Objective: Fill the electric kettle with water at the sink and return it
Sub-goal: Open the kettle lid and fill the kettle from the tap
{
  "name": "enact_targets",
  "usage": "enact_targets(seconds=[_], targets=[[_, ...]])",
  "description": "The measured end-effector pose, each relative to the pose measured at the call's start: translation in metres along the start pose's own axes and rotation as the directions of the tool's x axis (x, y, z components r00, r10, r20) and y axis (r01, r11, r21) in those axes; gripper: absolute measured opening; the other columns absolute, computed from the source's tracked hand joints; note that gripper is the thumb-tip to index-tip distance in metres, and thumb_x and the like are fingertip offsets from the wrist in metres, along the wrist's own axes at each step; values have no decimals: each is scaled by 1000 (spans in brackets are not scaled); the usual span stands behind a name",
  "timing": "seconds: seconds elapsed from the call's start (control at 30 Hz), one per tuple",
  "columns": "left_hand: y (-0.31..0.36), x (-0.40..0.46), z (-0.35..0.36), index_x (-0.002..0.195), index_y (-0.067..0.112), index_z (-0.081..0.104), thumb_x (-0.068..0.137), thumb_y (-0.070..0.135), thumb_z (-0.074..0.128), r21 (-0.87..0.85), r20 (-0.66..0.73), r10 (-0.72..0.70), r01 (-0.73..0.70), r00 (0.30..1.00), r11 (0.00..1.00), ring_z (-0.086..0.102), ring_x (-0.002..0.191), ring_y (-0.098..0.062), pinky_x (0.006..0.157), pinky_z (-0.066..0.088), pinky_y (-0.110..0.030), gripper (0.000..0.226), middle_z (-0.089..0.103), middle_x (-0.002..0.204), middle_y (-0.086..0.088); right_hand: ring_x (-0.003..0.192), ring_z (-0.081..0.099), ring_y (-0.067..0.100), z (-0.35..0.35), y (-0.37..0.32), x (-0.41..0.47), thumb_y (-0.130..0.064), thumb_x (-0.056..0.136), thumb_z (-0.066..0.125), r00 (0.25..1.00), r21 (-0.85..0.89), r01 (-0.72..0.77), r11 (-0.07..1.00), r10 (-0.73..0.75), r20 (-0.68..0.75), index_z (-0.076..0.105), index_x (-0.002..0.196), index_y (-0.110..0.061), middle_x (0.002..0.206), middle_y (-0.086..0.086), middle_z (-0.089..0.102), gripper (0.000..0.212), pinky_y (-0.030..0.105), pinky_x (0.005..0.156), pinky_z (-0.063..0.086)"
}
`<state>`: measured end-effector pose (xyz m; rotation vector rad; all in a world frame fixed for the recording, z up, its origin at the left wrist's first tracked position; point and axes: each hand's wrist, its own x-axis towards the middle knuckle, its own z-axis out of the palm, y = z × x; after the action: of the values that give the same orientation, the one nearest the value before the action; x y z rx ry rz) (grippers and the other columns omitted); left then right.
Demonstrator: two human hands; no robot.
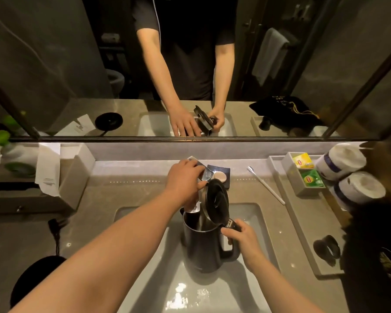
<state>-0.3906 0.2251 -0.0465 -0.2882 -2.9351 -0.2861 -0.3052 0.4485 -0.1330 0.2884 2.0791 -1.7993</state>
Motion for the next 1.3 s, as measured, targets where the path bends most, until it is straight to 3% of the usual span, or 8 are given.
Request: enact_targets(seconds=[0.13,0.23,0.37,0.5,0.6,0.87,1.0,1.3], targets=[[-2,0,-1,114,26,64,86,40,60,-34,-21,23,-24,1000,999,51,109,-20,72,42,-33,31,61,117,5,54,53,21,0,1,6,-29,54,83,1000,38,1,999,-1,4,57,89,14,62,9,55,61,29,53,46],[-4,1,-7,95,28,66,88,38,60,-127,-57,-37,30,998,991,59,87,-18,56,37,-29,13,64,92,9,55,55,18,3,0,8,-32,56,82,1000,41,9,999,-10,14,59,89,12,62,8,57,59,27,53,47],[-10,7,-16,91,33,67,87,45,62,-208,0,-129,126,992,970,58,73,-14,51,33,-26,14,67,86,12,53,57,13,8,-2,11,-35,57,82,1000,41,13,999,-13,9,62,88,9,61,6,58,57,26,53,49],[-9,6,-15,88,34,64,87,42,61,-281,51,-144,153,988,948,59,78,-14,58,45,-30,9,66,91,13,53,56,12,11,-3,13,-36,56,82,1000,46,16,999,-16,6,62,86,9,60,5,58,57,29,54,49],[-16,3,-14,93,33,64,87,35,63,-347,92,-123,148,988,926,59,86,-14,62,43,-29,7,67,99,11,56,56,15,12,-1,13,-36,57,82,1000,44,11,999,-11,9,65,84,4,61,3,59,51,28,54,50],[-26,-12,-6,111,36,57,86,23,61,-400,99,-80,114,992,910,58,95,-16,73,48,-32,28,64,112,8,56,56,14,13,1,12,-32,64,83,1000,27,4,1000,-4,1,65,80,-5,56,-5,61,36,25,54,51],[-27,-16,-3,121,36,52,85,20,62,-398,78,-73,99,994,912,57,104,-15,78,42,-27,41,59,126,8,60,56,18,15,2,13,-18,78,83,1000,10,2,1000,-2,12,65,80,-7,55,-7,61,21,24,54,51],[-30,-21,-1,124,43,41,82,20,61,-415,109,-48,89,993,905,56,110,-19,75,36,-20,52,54,134,5,61,55,19,18,0,12,-11,80,80,1000,15,-7,1000,8,-8,65,81,-4,59,-1,60,17,27,54,49]])
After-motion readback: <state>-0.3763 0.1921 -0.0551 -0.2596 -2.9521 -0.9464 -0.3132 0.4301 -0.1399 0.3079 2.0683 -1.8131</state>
